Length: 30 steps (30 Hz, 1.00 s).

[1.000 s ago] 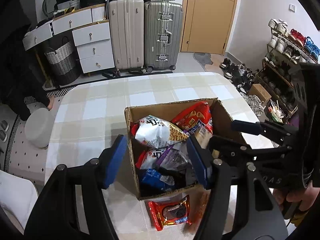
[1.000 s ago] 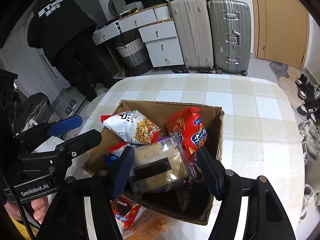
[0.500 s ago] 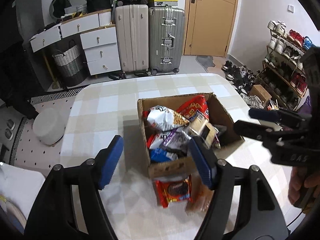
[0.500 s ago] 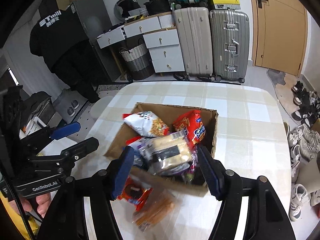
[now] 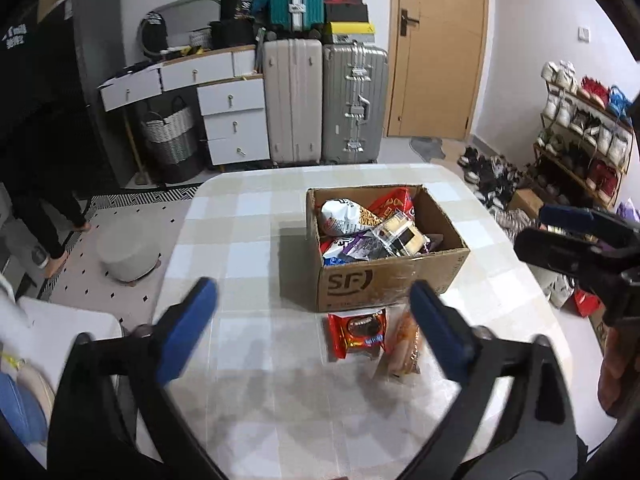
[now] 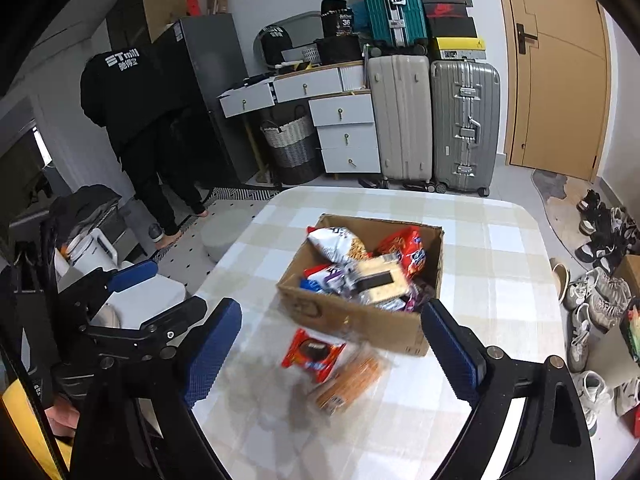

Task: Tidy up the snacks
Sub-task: 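Withdraw both open tools from the box toward the remaining snacks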

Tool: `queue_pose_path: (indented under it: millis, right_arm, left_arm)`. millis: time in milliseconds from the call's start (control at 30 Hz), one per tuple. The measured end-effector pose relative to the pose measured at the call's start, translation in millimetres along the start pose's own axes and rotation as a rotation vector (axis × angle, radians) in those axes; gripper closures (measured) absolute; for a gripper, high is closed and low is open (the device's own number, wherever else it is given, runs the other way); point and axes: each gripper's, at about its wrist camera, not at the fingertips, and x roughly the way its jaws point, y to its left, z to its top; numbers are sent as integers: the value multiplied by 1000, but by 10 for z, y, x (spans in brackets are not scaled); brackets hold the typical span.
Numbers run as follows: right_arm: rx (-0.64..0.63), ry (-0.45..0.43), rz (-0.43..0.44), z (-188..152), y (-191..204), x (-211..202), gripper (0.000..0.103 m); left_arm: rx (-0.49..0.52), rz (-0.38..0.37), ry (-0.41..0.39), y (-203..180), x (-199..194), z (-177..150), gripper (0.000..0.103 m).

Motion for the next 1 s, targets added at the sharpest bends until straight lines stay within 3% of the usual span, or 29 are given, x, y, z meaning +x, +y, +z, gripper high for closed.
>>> queue_pose_path:
  millis: [267, 533, 733, 1000]
  right_arm:
    - [14, -63, 18, -447, 203, -388, 3]
    - [61, -14, 24, -894, 139, -201, 1]
    - [114, 39, 13, -1095, -33, 168, 1]
    - [168, 100, 46, -1233, -276, 674, 1]
  left_arm:
    - [-80, -12, -38, 120, -390, -356, 1]
    - [-80, -25, -23, 110, -395, -661, 1]
    - [-100, -15, 14, 153, -39, -751, 1]
    - [-134, -6, 121, 252, 793, -938, 1]
